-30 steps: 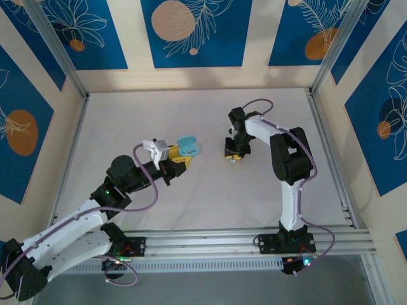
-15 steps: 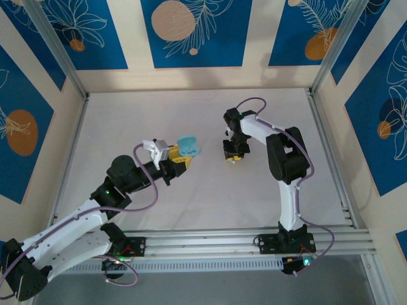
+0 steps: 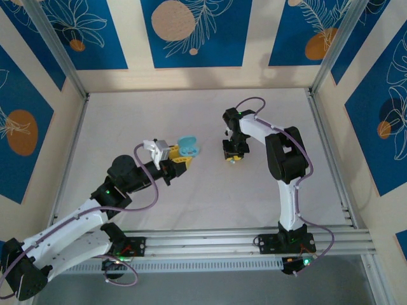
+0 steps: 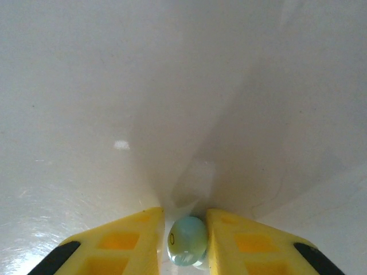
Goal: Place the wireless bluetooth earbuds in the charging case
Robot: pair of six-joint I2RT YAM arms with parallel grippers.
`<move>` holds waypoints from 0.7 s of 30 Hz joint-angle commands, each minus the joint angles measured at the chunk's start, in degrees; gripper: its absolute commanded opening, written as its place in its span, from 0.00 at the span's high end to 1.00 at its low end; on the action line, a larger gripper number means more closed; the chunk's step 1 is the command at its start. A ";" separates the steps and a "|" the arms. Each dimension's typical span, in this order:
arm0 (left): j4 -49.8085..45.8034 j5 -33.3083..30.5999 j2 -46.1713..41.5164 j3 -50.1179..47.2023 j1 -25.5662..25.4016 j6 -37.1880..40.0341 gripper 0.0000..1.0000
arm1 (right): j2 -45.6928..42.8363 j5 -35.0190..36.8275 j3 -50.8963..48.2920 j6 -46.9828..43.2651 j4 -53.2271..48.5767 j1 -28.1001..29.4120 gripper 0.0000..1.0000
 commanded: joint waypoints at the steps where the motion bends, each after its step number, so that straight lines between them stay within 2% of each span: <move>1: 0.67 -0.55 0.06 1.54 -0.35 -0.13 0.76 | 1.10 -1.57 0.02 2.58 0.94 -0.75 0.72; 21: 1.56 0.31 -0.74 1.18 -0.41 -0.10 0.76 | 0.75 -3.24 -0.61 4.47 2.20 -0.83 0.71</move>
